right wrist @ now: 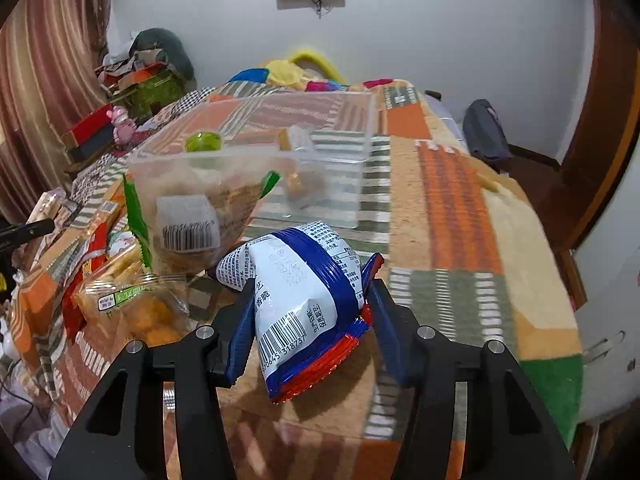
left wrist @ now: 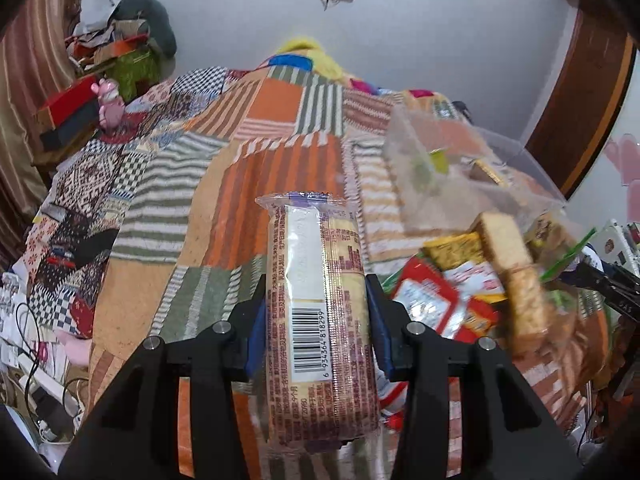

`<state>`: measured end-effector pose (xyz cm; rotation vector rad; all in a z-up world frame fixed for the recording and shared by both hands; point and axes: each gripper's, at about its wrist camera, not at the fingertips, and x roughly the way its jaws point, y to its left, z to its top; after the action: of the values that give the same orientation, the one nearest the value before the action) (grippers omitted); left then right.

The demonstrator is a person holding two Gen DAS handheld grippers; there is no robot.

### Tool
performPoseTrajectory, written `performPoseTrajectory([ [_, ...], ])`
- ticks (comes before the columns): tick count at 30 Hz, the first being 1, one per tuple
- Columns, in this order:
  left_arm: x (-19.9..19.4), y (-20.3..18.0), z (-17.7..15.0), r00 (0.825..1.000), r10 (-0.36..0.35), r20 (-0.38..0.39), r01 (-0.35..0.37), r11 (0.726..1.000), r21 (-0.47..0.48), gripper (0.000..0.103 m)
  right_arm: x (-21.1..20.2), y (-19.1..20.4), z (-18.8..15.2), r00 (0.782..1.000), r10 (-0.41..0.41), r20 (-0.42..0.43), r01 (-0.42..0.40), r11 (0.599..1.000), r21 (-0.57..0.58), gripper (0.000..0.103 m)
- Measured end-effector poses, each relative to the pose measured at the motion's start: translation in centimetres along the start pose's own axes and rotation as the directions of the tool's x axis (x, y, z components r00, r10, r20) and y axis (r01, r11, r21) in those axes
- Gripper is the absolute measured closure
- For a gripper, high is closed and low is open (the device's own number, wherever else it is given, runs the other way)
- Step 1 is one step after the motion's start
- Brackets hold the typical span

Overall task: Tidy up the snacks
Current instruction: 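Lower biscuit pack and blue chip bag into the clear box and release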

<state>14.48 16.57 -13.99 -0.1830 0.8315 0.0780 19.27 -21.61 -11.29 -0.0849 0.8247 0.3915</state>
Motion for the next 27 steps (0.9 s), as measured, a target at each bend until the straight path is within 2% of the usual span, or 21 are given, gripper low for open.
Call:
performPoseTrajectory([
  [7, -0.7, -3.4, 2.2, 0.997, -0.060, 0.044, 0.059, 0.998, 0.033, 0.059, -1.8, -0.7, 1.3, 0.997, -0.047, 0.063, 0.047, 0.999, 0.011, 0.053],
  [13, -0.1, -6.6, 4.8, 0.991, -0.115, 0.071, 0.110, 0.992, 0.067, 0.059, -2.9, -1.0, 3.0, 0.990, -0.040, 0.135, 0.035, 0.999, 0.038, 0.053],
  [20, 1.4, -10.2, 7.9, 0.982, -0.167, 0.089, 0.157, 0.982, 0.104, 0.059, -2.1, 0.1, 6.0, 0.980, -0.018, 0.200, 0.015, 1.000, 0.017, 0.053],
  [27, 4.0, -13.2, 10.9, 0.978, -0.191, 0.086, 0.180, 0.976, 0.123, 0.059, -0.1, 0.8, 8.1, 0.977, 0.002, 0.214, -0.001, 1.000, -0.007, 0.053],
])
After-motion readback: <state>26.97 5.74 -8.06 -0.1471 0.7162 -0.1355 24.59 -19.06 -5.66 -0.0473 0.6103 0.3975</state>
